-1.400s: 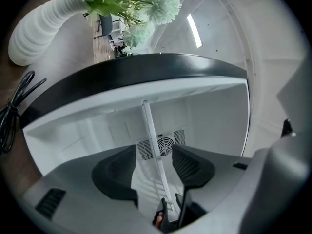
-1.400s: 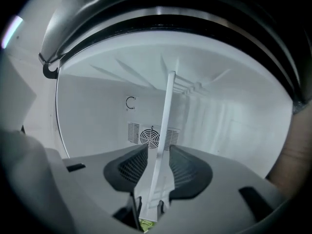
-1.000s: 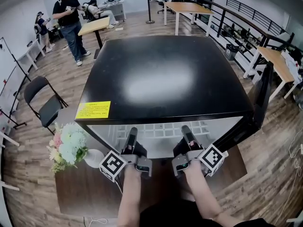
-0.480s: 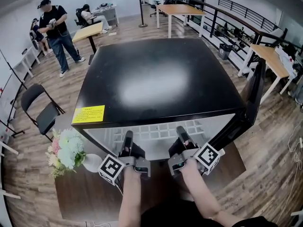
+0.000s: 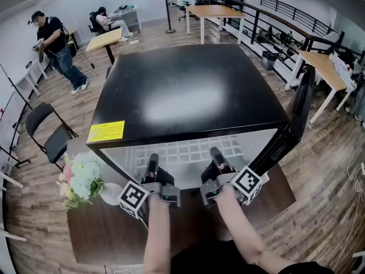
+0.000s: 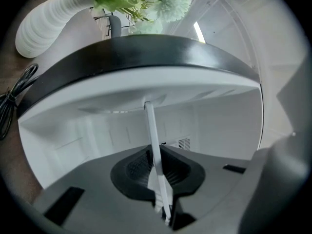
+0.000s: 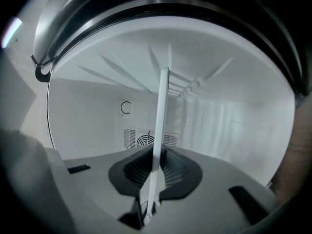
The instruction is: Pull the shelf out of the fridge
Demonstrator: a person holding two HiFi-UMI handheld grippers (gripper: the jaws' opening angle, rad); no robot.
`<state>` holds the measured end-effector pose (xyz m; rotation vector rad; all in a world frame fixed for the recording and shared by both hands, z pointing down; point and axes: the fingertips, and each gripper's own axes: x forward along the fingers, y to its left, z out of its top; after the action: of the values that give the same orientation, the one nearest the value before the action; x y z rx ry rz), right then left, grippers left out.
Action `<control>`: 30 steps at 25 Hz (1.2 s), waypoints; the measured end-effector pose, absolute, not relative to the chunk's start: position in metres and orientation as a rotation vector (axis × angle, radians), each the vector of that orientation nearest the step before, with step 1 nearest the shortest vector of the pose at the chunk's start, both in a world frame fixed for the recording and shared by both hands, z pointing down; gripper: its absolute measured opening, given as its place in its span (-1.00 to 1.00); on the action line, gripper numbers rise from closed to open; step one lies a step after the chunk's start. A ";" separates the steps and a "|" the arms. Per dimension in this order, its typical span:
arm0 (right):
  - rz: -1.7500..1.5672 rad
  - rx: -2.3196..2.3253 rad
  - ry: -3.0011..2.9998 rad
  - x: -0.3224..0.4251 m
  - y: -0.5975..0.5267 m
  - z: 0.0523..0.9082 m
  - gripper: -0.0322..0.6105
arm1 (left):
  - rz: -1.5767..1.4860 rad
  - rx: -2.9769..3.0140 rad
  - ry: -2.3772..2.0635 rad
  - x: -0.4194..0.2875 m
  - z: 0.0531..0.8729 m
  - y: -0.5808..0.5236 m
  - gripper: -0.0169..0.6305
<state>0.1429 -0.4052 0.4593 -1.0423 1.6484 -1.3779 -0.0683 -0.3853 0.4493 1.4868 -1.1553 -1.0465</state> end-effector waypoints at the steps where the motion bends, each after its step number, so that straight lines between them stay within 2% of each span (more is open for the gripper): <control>1: -1.376 -1.044 1.652 0.143 -0.405 0.459 -0.84 | -1.048 1.485 -1.153 -0.068 0.449 -0.385 -0.84; 30: -1.388 -1.042 1.633 0.143 -0.387 0.458 -0.85 | -1.060 1.478 -1.147 -0.068 0.449 -0.367 -0.85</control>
<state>0.1426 -0.3874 0.4576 -1.0416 1.6333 -1.3882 -0.0684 -0.3673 0.4489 1.4783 -1.1474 -1.0599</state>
